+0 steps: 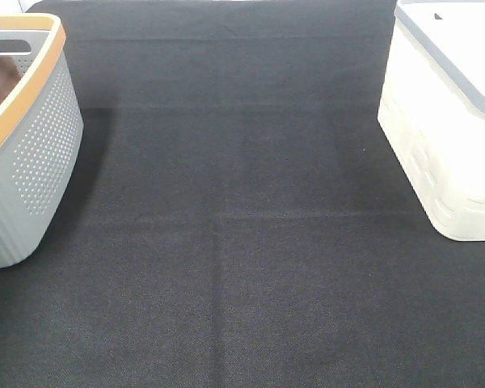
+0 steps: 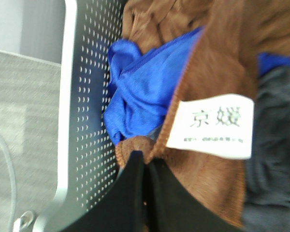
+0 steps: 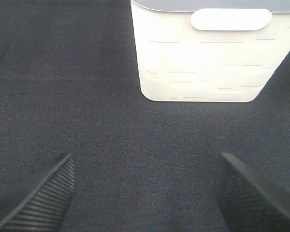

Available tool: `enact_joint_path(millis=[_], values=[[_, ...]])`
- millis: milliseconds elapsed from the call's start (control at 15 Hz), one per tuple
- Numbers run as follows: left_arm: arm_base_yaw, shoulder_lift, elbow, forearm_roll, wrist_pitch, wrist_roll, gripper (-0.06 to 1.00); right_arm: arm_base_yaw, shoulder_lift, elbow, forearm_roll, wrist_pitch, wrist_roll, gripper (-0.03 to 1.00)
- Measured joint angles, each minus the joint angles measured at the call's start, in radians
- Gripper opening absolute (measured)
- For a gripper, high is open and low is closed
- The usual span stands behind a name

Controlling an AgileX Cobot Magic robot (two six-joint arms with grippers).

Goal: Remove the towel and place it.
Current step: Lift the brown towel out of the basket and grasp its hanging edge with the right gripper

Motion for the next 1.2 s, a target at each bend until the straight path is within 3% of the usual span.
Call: enact_joint_path(millis=[267,467,533,800,933,1000,1200], values=[[0.0,-0.186,0.0,-0.2,-0.121,0.0,0.0,0.0,0.0,0.0,0.0,0.0,0.0,0.75],[0.0,-0.286,0.0,-0.344,-0.277,0.0,0.0,0.0,0.0,0.0,0.0,0.0,0.0,0.75],[0.0,-0.286,0.0,-0.344,-0.277,0.0,0.0,0.0,0.0,0.0,0.0,0.0,0.0,0.75],[0.0,-0.36,0.0,-0.585,-0.453,0.048,0.0,0.0,0.0,0.0,0.01,0.0,0.002,0.75],[0.0,-0.364,0.0,-0.717,-0.493,0.096,0.0,0.0,0.021,0.0,0.073,-0.003,0.004,0.75],[0.0,-0.364,0.0,-0.847,-0.503,0.153,0.0,0.0,0.044,0.0,0.113,-0.015,0.001,0.75],[0.0,-0.364,0.0,-1.115,-0.503,0.308,0.0,0.0,0.143,-0.003,0.286,-0.06,-0.039,0.75]])
